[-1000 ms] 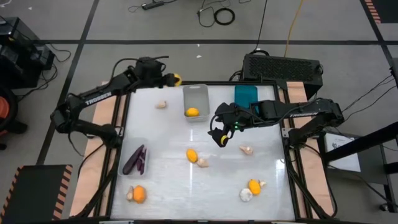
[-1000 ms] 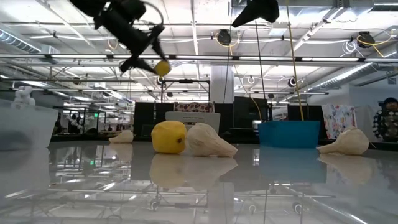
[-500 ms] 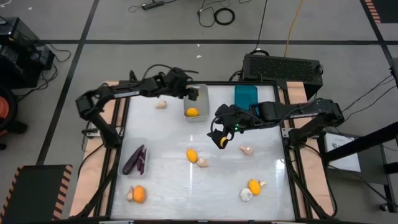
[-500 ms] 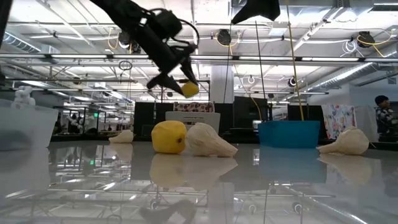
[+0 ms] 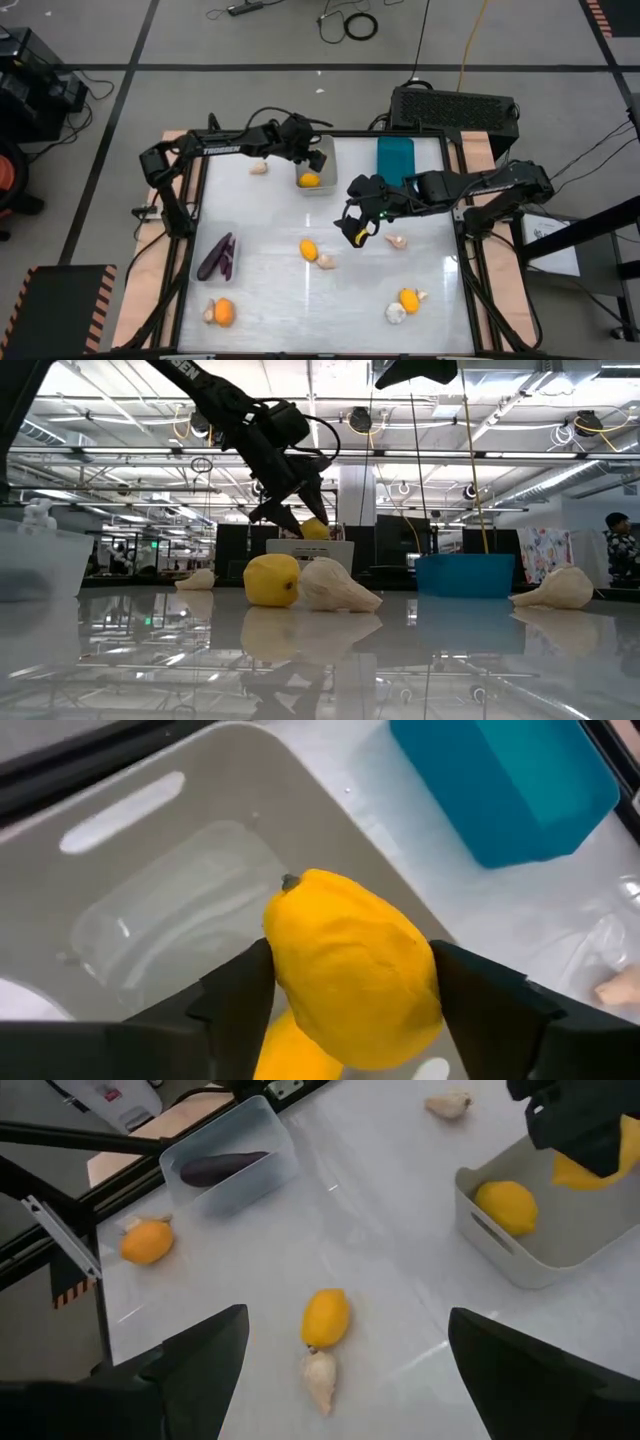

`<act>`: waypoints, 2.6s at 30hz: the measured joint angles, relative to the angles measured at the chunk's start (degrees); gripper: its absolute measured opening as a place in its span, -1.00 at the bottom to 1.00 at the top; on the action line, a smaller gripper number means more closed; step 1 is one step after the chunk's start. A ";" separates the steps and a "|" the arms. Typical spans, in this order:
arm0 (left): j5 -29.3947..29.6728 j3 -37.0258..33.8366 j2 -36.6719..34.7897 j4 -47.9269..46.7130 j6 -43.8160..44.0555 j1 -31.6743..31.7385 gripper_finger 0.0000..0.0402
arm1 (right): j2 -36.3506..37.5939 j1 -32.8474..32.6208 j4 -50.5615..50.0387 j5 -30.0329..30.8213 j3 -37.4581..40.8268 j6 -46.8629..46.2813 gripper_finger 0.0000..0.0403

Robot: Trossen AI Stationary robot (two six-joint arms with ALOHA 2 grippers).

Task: Sort produce into baskets
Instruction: Put the yellow lemon into the gray bin

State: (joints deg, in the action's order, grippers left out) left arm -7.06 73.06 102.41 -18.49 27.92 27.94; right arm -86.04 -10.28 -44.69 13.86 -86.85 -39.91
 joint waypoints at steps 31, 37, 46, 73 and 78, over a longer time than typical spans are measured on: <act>-3.24 16.31 -1.40 -35.23 -54.97 -19.42 0.53 | 0.00 -6.61 -7.40 -2.20 0.00 -6.58 0.67; -3.13 13.56 -0.87 -33.72 -67.38 -26.80 0.53 | 0.00 -9.90 -9.46 -2.17 0.02 -9.36 0.67; -3.02 10.33 2.50 -31.45 -70.72 -30.59 0.53 | -0.02 -10.85 -9.55 -1.95 0.02 -12.49 0.67; -3.20 10.27 13.90 -29.91 -70.24 -33.40 0.44 | -0.02 -10.85 -11.40 -1.93 0.02 -11.90 0.67; -3.20 10.27 13.90 -29.97 -69.29 -33.30 0.30 | -0.02 -10.84 -11.63 -1.90 0.02 -11.27 0.67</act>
State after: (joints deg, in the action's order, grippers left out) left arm -10.26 83.33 116.31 -48.47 -41.37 -5.35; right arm -86.06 -21.12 -56.31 11.95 -86.83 -51.18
